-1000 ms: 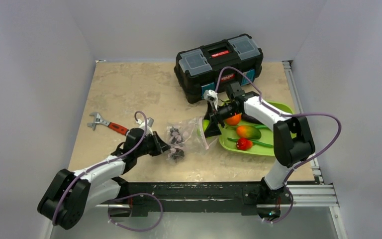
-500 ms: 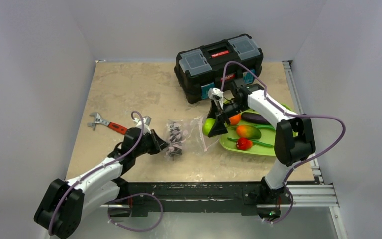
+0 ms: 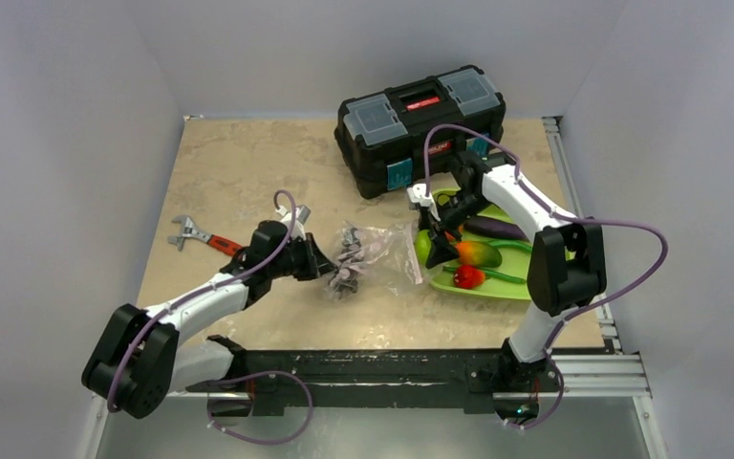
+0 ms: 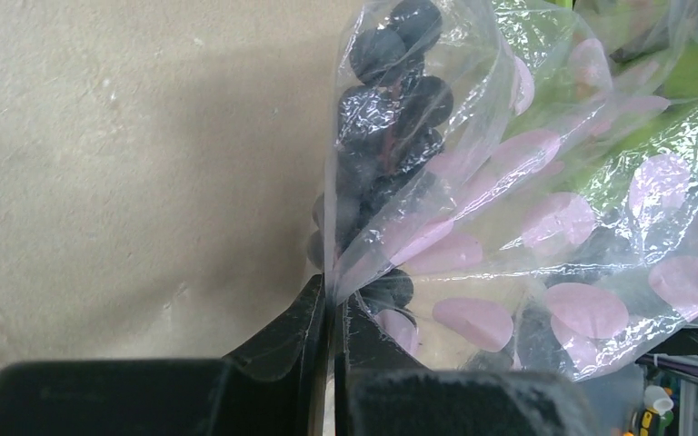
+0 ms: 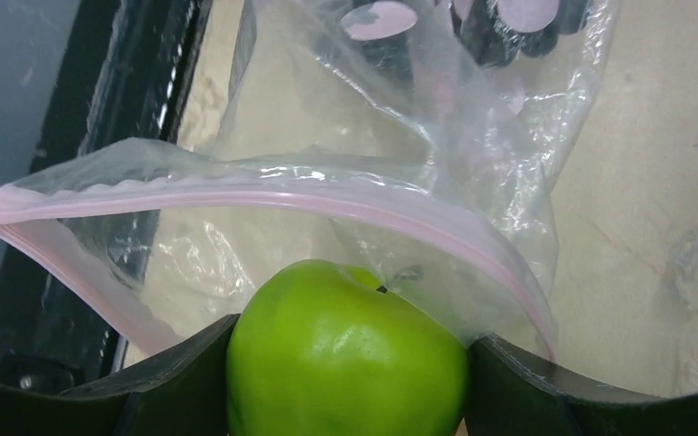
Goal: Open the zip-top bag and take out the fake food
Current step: Pick up the fake fruit from the zipper food storage bag, then place the fake fruit in the bin.
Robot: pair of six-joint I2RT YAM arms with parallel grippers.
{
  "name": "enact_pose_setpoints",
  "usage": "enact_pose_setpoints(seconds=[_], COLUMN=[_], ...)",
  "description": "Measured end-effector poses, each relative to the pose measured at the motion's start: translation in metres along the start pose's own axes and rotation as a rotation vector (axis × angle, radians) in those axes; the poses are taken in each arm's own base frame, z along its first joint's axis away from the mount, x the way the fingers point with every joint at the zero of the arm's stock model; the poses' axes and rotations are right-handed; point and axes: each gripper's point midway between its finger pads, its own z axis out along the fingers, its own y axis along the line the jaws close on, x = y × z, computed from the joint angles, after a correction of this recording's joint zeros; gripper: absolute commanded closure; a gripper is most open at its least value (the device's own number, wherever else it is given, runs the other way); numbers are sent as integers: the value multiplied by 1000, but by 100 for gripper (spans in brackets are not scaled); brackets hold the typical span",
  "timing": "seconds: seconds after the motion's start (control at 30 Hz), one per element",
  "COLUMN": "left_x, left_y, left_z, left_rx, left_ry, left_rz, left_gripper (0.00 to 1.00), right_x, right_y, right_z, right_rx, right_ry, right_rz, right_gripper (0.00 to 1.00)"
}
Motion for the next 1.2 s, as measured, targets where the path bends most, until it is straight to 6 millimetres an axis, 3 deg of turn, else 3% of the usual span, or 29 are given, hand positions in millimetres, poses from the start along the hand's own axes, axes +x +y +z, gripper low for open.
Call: enact_pose_setpoints(seconds=[0.2, 0.5, 0.73, 0.9, 1.2], left_x=[-5, -9, -12, -7, -5], left_y=[-8, -18, -22, -14, -9], left_z=[11, 11, 11, 10, 9], left_rx=[22, 59, 75, 42, 21], left_ry=[47, 57, 58, 75, 82], left_rz=[17, 36, 43, 42, 38], left_gripper=[100, 100, 100, 100, 100], right_x=[24, 34, 36, 46, 46], right_y=[-2, -8, 0, 1, 7], right_z=[-10, -22, -31, -45, -52], right_rx=[2, 39, 74, 104, 116], right_ry=[150, 249, 259, 290, 296], right_rz=[-101, -211, -235, -210, -200], right_gripper=[57, 27, 15, 2, 1])
